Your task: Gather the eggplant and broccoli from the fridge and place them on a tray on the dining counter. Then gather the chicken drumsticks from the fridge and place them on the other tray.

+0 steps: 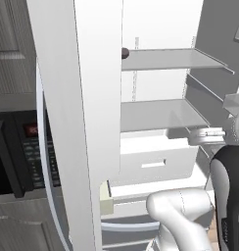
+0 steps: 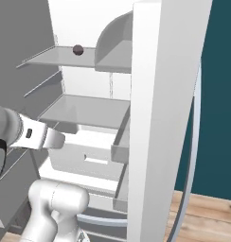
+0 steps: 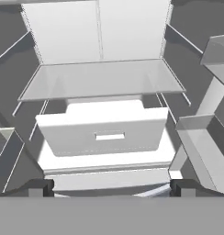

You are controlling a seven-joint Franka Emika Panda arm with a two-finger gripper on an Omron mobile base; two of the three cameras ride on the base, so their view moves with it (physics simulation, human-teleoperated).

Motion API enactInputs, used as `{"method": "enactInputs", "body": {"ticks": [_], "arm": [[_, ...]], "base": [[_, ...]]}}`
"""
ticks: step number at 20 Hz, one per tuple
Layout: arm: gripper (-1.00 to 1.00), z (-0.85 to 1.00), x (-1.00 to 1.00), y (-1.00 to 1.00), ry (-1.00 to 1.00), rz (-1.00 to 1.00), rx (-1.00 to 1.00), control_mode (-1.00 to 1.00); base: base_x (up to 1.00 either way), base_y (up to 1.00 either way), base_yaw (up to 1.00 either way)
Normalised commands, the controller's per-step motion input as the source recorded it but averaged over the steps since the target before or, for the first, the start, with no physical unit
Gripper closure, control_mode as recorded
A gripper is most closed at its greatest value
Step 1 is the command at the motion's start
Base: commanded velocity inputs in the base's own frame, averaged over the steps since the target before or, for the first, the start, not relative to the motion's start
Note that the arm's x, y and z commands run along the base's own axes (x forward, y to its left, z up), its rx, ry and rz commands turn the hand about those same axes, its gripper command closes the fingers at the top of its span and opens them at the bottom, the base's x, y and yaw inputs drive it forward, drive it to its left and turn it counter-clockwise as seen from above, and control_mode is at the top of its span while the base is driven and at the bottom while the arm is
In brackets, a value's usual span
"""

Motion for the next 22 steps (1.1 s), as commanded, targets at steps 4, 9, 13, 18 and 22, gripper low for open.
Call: {"method": "enactInputs", "body": {"ticks": [4, 9, 13, 18, 22], "arm": [[-1.0, 0.7, 0.77, 0.32, -0.12, 0.14, 0.01, -1.0], [-1.0, 0.82, 0.29, 0.19, -0.16, 0.12, -0.02, -1.0], [-1.0, 0.74, 0.02, 0.04, -0.22, 0.09, -0.08, -1.0], [-1.0, 0.45, 0.16, 0.04, -0.08, 0.03, -0.08, -1.0], [-1.0, 0.24, 0.47, 0.0, 0.02, 0.0, -0.01, -1.0]], "base": [[0.0, 0.0, 0.0], [0.0, 0.0, 0.0], [0.0, 0.0, 0.0], [0.0, 0.0, 0.0], [0.0, 0.0, 0.0]]}}
